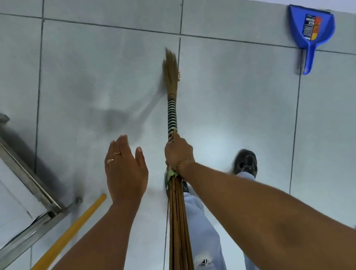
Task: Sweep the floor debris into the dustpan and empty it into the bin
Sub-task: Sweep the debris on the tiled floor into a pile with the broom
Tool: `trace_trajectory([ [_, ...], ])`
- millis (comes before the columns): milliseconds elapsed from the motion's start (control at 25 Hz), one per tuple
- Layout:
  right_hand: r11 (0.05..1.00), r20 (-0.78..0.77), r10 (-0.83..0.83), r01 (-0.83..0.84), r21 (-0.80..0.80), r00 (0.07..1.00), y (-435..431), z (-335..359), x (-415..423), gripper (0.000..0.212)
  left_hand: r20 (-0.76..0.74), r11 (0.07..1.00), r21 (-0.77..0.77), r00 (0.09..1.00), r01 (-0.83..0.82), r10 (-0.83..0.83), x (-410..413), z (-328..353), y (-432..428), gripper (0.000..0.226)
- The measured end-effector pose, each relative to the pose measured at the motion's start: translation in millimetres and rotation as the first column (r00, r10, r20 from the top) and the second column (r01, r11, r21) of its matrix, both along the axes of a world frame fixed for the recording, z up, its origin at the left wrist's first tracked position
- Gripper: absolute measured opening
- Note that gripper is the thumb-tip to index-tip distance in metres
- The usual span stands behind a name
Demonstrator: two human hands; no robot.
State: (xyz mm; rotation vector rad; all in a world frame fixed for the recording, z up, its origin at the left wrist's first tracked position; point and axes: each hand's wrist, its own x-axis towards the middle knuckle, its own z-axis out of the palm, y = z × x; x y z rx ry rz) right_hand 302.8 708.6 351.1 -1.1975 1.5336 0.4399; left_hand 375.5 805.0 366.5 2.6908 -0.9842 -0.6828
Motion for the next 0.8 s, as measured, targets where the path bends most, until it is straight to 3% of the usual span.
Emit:
trace_trajectory([
  [120, 0.996, 0.085, 0.051, -0.045, -0.079, 0.995, 26.2, 18.8, -26.5, 0.051, -0.007, 1.000, 0.013, 1.000, 0.004, -0.004, -10.2, 1.0, 0.3, 0.045],
  [240, 0.951, 0.067, 0.274, -0.260, -0.170, 0.959, 37.6, 19.7, -58.5, 0.052, -0.007, 1.000, 0.016, 1.000, 0.000, 0.000, -19.7, 2.2, -1.9, 0.045],
  [320, 0.888, 0.013, 0.444, -0.438, -0.138, 0.896, 33.9, 12.1, -83.5, 0.051, 0.003, 1.000, 0.019, 1.000, 0.011, -0.011, -27.1, 3.1, -5.5, 0.044],
  [480, 0.690, -0.154, 0.716, -0.724, 0.013, 0.680, 10.2, -3.2, -144.1, 0.046, -0.005, 0.998, 0.023, 0.998, 0.065, -0.065, -51.3, 6.5, -22.1, 0.044],
  [600, 0.696, -0.261, 0.703, -0.716, 0.061, 0.661, -22.8, -12.2, -175.4, 0.044, -0.030, 0.994, 0.024, 0.994, 0.107, -0.106, -72.7, 8.2, -41.2, 0.044],
  [800, 0.759, -0.306, 0.615, -0.650, -0.020, 0.727, -80.9, -15.2, -188.0, 0.044, -0.052, 0.989, 0.021, 0.988, 0.148, -0.147, -97.9, 12.5, -74.5, 0.046],
])
